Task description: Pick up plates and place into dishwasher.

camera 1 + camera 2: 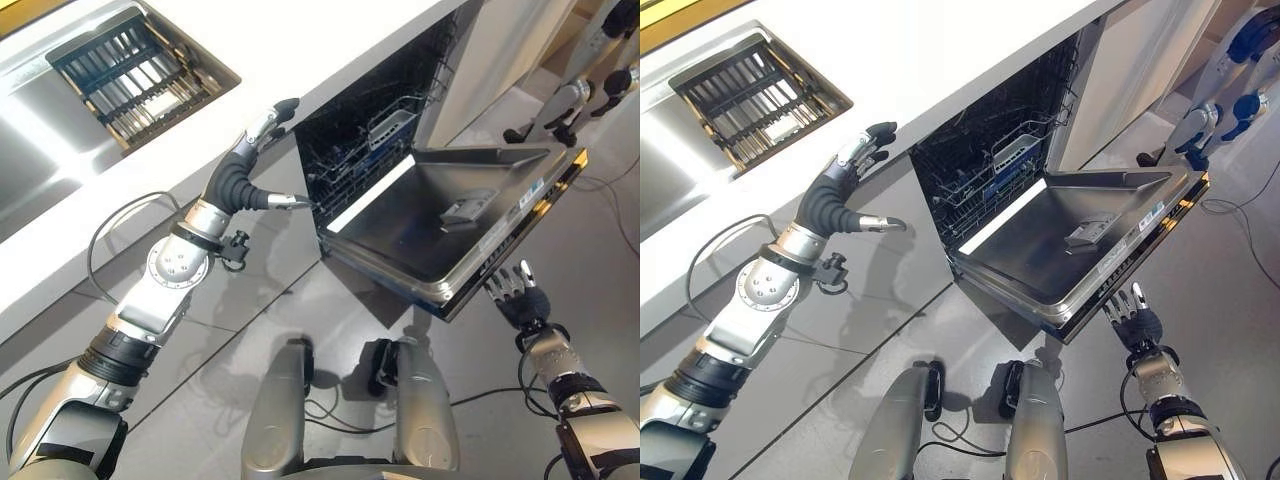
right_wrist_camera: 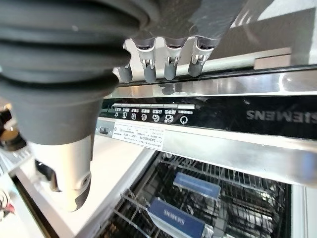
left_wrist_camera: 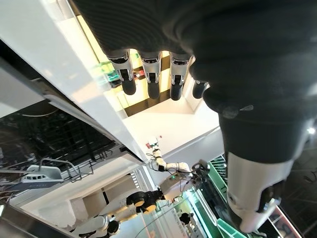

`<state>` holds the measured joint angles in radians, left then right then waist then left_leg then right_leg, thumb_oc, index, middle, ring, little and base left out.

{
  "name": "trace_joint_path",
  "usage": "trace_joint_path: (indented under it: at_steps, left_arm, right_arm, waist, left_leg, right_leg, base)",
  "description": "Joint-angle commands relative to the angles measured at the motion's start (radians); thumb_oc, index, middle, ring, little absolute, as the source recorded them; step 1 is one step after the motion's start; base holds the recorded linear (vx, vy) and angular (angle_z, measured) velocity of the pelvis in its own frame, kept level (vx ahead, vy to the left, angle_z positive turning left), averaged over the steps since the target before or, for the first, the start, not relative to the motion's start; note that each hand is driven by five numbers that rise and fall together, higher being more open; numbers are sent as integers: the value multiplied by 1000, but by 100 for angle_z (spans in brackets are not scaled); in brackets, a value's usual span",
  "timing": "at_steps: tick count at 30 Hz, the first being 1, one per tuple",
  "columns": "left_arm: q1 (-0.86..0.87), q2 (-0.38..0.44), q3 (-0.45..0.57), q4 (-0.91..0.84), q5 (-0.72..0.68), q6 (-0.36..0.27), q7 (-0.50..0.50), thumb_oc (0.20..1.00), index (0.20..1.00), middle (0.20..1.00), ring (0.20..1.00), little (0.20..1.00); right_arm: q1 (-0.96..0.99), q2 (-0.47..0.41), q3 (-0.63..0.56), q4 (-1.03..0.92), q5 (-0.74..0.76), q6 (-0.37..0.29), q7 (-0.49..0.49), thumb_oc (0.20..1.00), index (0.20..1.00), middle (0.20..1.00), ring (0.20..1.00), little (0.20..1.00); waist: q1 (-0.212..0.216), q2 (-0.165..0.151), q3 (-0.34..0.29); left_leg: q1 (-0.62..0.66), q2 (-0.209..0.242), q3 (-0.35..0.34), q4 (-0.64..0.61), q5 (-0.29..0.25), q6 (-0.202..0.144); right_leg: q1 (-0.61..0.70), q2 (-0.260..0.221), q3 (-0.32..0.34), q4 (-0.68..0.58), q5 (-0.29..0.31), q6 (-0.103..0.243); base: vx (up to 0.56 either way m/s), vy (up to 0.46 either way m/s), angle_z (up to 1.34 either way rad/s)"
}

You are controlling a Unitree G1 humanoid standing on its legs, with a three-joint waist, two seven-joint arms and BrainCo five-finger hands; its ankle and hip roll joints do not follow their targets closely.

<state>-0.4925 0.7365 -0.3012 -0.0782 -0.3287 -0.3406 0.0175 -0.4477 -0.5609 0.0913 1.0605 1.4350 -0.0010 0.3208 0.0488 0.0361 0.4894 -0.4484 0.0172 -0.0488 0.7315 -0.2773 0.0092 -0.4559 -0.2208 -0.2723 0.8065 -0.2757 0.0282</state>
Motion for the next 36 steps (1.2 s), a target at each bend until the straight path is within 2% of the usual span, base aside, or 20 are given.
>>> trace_joint_path:
  at_steps: [1, 13, 26, 32, 36]
  left_arm:
    - [-97, 12, -58, -51, -73, -60, -15, 1000, 1000, 1000, 1000, 1000]
    - [-93, 36, -69, -111, -213, -32, -172, 1000, 1000, 1000, 1000, 1000]
    - [-102, 53, -87, -110, -244, 39, -237, 1000, 1000, 1000, 1000, 1000]
    - [-94, 34, -99, -76, -262, 56, -234, 1000, 1000, 1000, 1000, 1000]
    - [-34, -17, -126, 10, -256, 112, -255, 1000, 1000, 1000, 1000, 1000]
  right_arm:
    - [-510, 95, 43, -147, 2, 7, 117, 1000, 1000, 1000, 1000, 1000]
    - [-619, 42, 67, -33, -15, 0, 109, 1000, 1000, 1000, 1000, 1000]
    - [-645, 26, 70, 5, -10, -2, 110, 1000, 1000, 1000, 1000, 1000]
    - [-592, 37, 57, 2, -27, -56, 79, 1000, 1000, 1000, 1000, 1000]
    - [-489, 95, 50, -17, -113, -118, 34, 1000, 1000, 1000, 1000, 1000]
  waist:
    - [73, 55, -7]
    - [118, 62, -21]
    - [126, 58, -28]
    - [114, 51, -38]
    - [103, 35, -65]
  left_leg:
    - [20, -66, 103, 128, -83, 58]
    - [22, -77, 77, 112, -76, 58]
    - [18, -77, 73, 113, -79, 64]
    - [31, -67, 79, 91, -73, 65]
    - [90, -52, 79, 14, -47, 62]
  right_leg:
    - [48, -27, 97, 23, 28, -41]
    - [70, -48, 66, 16, 18, -45]
    - [66, -52, 58, 18, 15, -44]
    - [77, -40, 59, 1, 20, -46]
    - [141, -15, 60, -83, 45, -44]
  base:
    - [15, -42, 20]
    - [35, -26, -3]
    - [14, -6, 21]
    - [-18, 4, 13]
    - [24, 12, 12]
